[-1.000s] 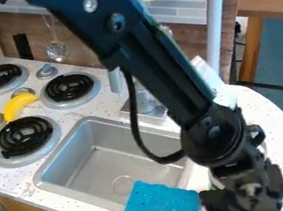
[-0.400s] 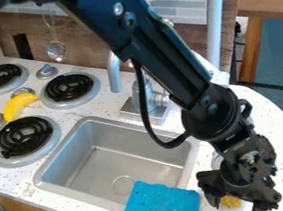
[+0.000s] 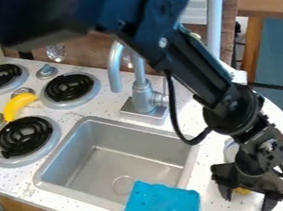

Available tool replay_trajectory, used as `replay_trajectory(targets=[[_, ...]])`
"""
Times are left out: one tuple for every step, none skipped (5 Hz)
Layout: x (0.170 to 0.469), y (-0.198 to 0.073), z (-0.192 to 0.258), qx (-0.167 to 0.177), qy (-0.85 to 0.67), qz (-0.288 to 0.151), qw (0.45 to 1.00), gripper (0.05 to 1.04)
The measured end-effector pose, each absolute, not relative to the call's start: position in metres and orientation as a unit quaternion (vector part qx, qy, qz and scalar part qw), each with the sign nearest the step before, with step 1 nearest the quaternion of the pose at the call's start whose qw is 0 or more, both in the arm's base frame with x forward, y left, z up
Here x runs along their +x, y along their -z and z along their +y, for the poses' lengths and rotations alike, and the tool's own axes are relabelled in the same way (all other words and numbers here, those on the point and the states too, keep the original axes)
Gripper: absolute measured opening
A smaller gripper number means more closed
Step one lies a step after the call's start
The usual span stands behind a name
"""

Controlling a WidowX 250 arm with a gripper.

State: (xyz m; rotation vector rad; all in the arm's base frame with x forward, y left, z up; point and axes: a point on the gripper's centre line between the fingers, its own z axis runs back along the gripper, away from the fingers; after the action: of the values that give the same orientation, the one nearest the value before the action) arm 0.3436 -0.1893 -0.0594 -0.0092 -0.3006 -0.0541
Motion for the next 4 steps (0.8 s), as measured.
replay_trajectory(targets=[[0.359,0.060,-0.200,-0.006,0.033,-0.150,0.988,1.000],[0.371,0.059,-0.206,-0.005,0.035,-0.153,0.988,1.000],[0.378,0.057,-0.209,-0.007,0.036,-0.157,0.987,1.000],[0.388,0.055,-0.203,-0.008,0.028,-0.158,0.987,1.000]])
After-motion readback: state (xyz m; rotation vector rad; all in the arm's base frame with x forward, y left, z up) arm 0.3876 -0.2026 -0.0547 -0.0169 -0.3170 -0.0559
